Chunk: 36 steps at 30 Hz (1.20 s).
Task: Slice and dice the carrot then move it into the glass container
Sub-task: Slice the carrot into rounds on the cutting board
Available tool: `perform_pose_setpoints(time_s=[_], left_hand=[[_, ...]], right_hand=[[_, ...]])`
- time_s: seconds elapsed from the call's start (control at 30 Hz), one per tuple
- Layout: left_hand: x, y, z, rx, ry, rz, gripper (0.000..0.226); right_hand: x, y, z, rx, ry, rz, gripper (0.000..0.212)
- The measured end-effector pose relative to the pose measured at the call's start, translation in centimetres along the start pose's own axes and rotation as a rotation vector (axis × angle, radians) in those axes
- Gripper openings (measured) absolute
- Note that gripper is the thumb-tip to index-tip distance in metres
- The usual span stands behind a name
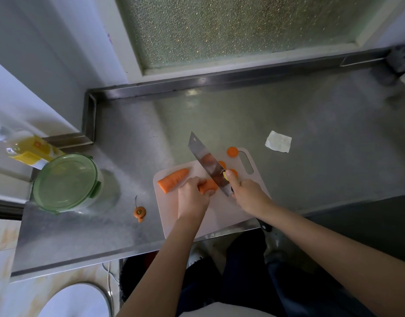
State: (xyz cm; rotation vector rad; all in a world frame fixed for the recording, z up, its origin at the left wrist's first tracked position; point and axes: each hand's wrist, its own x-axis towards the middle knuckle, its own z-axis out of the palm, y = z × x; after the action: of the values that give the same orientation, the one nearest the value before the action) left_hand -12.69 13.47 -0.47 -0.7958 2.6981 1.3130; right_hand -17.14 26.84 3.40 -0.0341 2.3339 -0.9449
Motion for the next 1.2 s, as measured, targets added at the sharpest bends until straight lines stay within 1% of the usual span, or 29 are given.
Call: perform_pose_setpoints(time_s=[0.2,0.43,0.57,0.7,0.8,0.9,1.03,1.13,1.2], left_hand=[[0.1,0.1,-0.1,0.029,-0.017,-0.009,0.018],[-0.1,0.0,0.1,0.001,-0.012,-0.001,0.014],[-0.1,0.1,0.1,-0.025,-0.028,-0.020,0.010],[-0.1,0.1,0.1,-0.051,-0.020,-0.030,0.014],[-0.1,0.1,0.2,-0.089,-0.010,-0.062,0.017],[-0.3,0.2,0.1,-0.095,-0.012,-0.071,0.014],[-0.2,0.5,-0.4,-0.046,-0.012,-0.047,0.016],[-0.1,0.4,-0.4,-0.055,-0.020,-0.056,0.017],[0.0,0.3,-0.4,-0.057,-0.030,-0.059,0.018]], right_hand=[[-0.1,0.1,0.2,0.015,-0.013,0.025,0.064],[-0.1,-0.7,0.4,-0.019,-0.005,0.043,0.062],[0.7,-1.9,0.9,-0.088,-0.026,0.040,0.051],[1.8,-2.4,1.1,-0.002,-0.046,0.054,0.058],[1.6,-2.0,1.3,0.059,-0.020,0.033,0.055],[0.9,-1.4,1.3,0.018,-0.023,0.002,0.050],[-0.3,-0.7,0.6,-0.059,-0.021,0.043,0.059],[-1.2,0.0,0.0,-0.029,-0.066,0.043,0.060],[-1.2,0.3,0.1,-0.034,-0.065,0.054,0.061]])
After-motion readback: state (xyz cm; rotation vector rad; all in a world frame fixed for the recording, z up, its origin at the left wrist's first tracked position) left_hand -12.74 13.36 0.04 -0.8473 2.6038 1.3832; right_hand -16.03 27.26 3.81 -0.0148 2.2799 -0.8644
